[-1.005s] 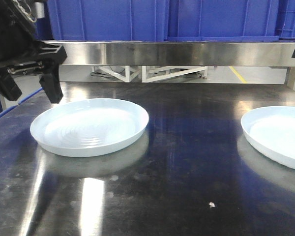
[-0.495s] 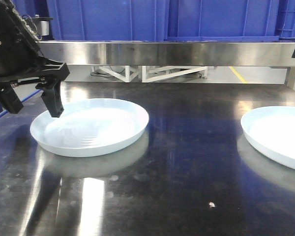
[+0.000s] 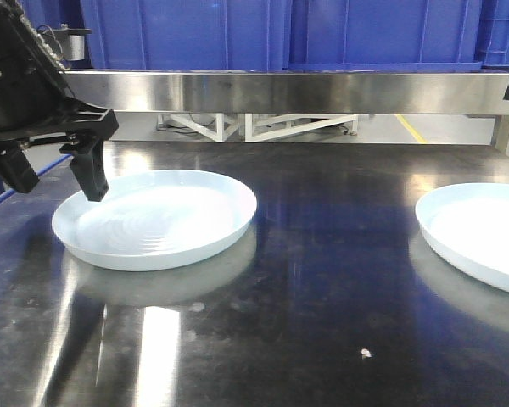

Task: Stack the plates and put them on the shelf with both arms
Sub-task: 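Lower the left gripper to the rim of the nearer white plate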

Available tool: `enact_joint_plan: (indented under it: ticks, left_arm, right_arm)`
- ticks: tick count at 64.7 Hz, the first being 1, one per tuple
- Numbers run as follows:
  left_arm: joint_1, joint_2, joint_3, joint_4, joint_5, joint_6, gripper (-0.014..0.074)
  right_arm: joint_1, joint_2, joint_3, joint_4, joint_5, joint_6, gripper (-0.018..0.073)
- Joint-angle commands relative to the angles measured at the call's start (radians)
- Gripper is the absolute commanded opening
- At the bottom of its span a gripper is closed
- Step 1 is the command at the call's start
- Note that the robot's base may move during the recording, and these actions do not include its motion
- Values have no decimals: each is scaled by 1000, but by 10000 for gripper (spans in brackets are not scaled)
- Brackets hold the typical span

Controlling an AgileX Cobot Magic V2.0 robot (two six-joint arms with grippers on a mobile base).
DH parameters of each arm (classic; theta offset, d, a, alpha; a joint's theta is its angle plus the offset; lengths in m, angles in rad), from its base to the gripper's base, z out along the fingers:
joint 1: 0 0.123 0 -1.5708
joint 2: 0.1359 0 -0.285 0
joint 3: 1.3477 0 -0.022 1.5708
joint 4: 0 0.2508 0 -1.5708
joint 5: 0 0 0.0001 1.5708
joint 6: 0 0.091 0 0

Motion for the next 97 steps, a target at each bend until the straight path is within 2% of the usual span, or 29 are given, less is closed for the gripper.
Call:
enact_joint_plan:
  ticks: [1, 83, 97]
  left_arm:
    - [-5, -44, -30, 21, -38, -2, 580]
    - [-5, -16, -30, 21, -39, -6, 580]
    - [-5, 1, -30, 0, -37, -6, 580]
  right_arm:
    - [0, -5, -38, -3, -71, -8, 592]
    - [0, -4, -38, -3, -80, -8, 592]
    - [0, -4, -38, -3, -80, -8, 592]
